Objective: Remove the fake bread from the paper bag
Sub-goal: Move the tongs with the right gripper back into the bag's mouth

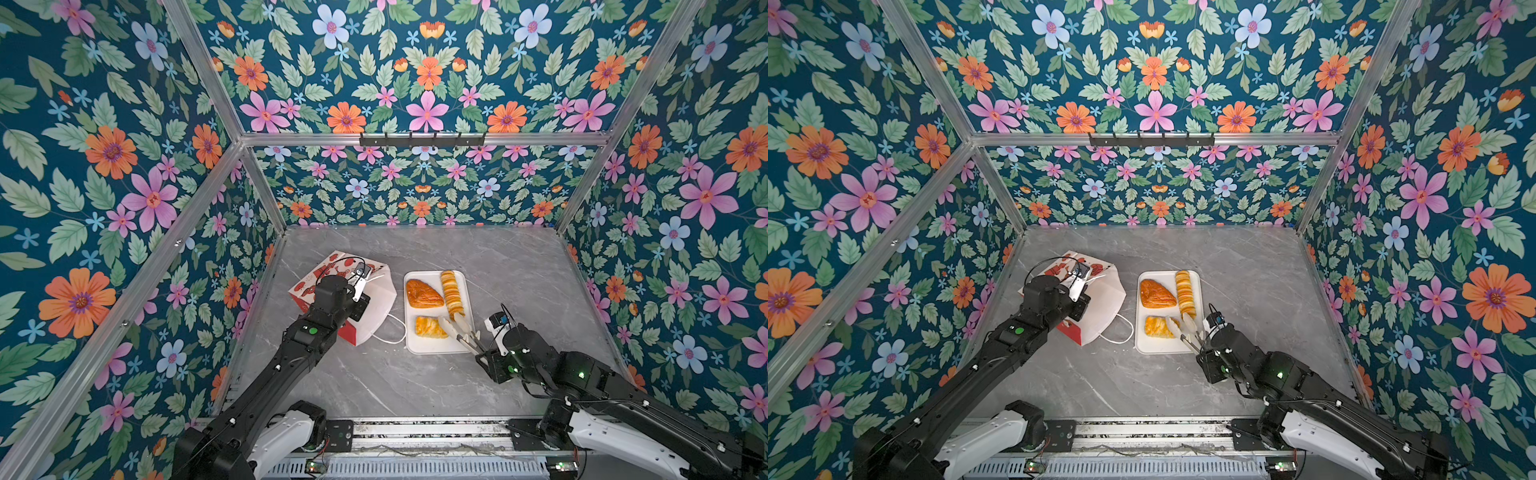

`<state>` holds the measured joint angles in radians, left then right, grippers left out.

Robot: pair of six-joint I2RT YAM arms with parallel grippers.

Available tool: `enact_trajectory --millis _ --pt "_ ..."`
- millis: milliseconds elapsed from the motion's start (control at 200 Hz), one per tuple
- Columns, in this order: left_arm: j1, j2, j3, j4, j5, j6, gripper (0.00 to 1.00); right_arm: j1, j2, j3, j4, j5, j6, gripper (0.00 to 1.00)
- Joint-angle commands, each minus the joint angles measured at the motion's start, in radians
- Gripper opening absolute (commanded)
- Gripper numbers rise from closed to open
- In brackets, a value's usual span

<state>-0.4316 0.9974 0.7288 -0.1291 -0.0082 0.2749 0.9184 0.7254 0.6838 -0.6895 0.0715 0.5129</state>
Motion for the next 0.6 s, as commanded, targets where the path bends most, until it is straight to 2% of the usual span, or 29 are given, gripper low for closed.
enact_trajectory --millis 0,150,365,500,595 --pt "0.001 -0.007 -0.001 0.020 0.015 -0.004 0.00 0.010 0.019 0.044 0.110 -0.032 -0.085 0.39" --pt "0.000 -0.009 0.001 0.013 0.041 0.003 0.00 0.045 0.129 0.118 0.245 -0.108 -0.175 0.39" --pt "0.000 -0.032 -0.003 0.007 0.046 0.012 0.00 0.046 0.357 0.191 0.461 -0.292 -0.227 0.38" --pt "0.001 -0.041 -0.006 0.013 0.060 0.008 0.00 0.046 0.506 0.253 0.520 -0.328 -0.237 0.37" --pt "0.000 -0.040 -0.004 0.011 0.063 0.006 0.00 0.046 0.558 0.280 0.556 -0.351 -0.225 0.37"
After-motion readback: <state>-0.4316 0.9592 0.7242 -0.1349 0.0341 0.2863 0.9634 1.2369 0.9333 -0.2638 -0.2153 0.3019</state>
